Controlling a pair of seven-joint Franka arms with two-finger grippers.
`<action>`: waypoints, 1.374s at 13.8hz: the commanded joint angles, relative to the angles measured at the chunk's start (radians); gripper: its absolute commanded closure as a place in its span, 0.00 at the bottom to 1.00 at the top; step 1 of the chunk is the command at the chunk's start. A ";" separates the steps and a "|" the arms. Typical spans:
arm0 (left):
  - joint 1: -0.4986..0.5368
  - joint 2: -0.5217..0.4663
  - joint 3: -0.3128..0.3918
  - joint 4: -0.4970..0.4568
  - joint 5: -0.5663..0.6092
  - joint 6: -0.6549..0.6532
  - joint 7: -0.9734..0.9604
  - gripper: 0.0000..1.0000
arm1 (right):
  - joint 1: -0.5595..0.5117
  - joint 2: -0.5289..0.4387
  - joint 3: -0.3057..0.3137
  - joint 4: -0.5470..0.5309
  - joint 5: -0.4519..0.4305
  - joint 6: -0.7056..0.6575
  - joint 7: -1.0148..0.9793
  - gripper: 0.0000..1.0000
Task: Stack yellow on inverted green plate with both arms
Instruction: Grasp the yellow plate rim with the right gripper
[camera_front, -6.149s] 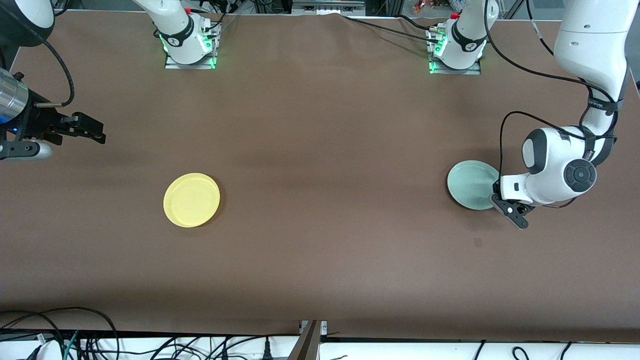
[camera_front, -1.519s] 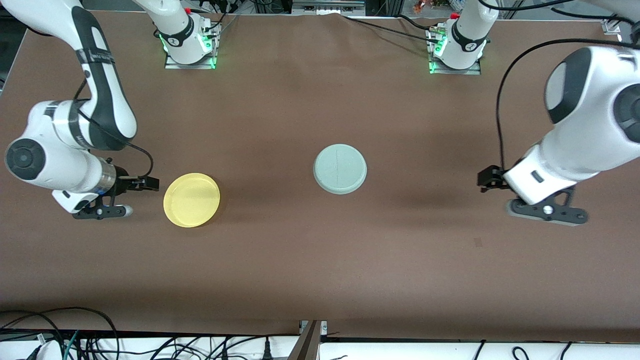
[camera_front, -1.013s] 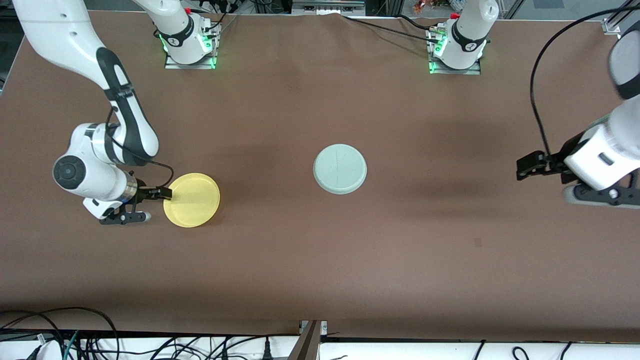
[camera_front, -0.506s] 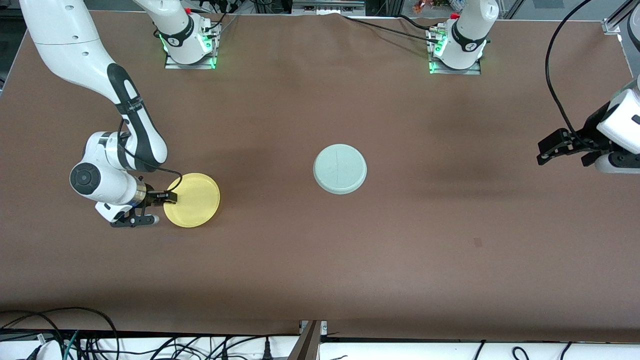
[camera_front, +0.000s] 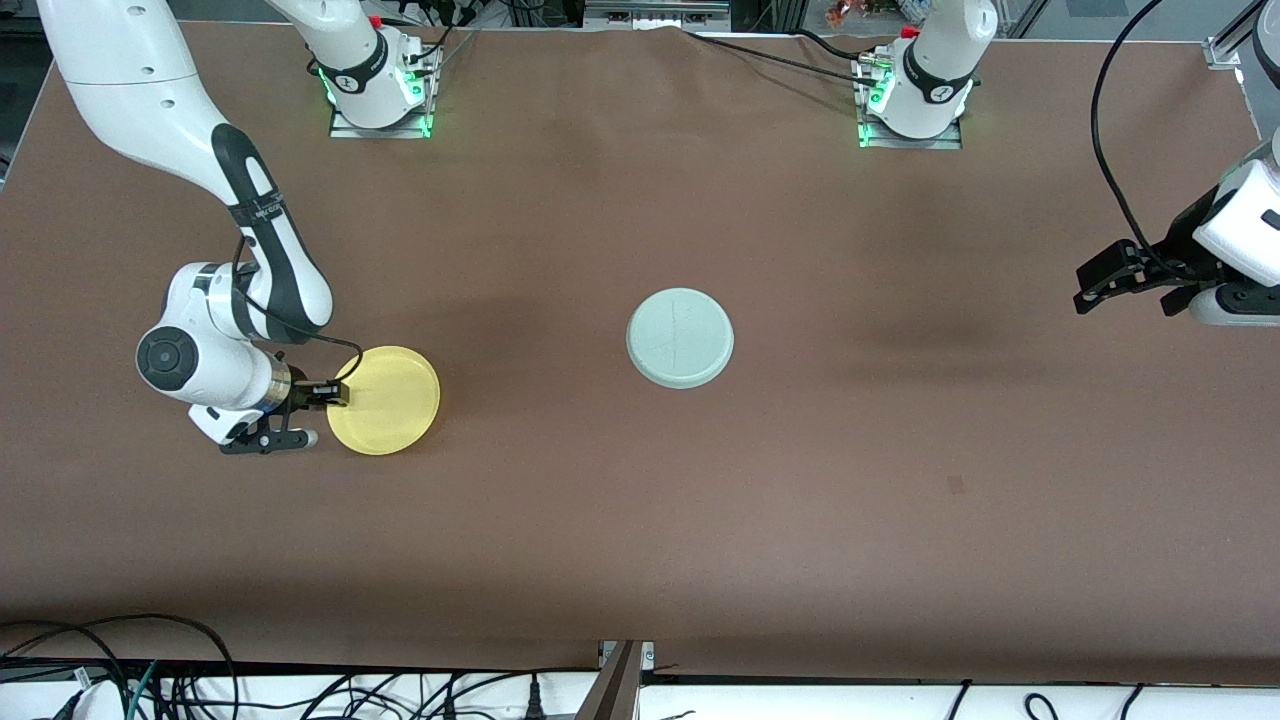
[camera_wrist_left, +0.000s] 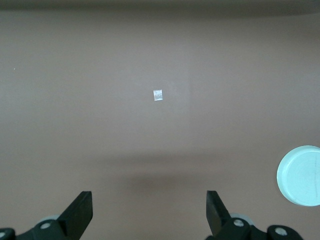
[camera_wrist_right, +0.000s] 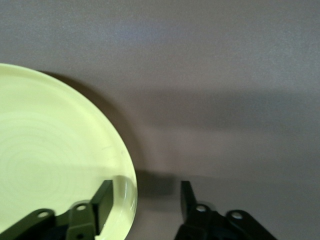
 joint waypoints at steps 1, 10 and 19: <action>0.015 -0.020 -0.024 -0.015 0.021 -0.007 0.006 0.00 | 0.000 -0.023 0.004 -0.001 0.019 -0.030 -0.007 0.47; 0.015 -0.027 -0.062 -0.011 0.069 -0.039 0.004 0.00 | 0.007 -0.014 0.004 -0.001 0.019 -0.030 0.023 0.74; 0.015 -0.027 -0.062 -0.008 0.067 -0.047 0.015 0.00 | 0.003 -0.015 0.010 0.030 0.057 -0.075 0.066 1.00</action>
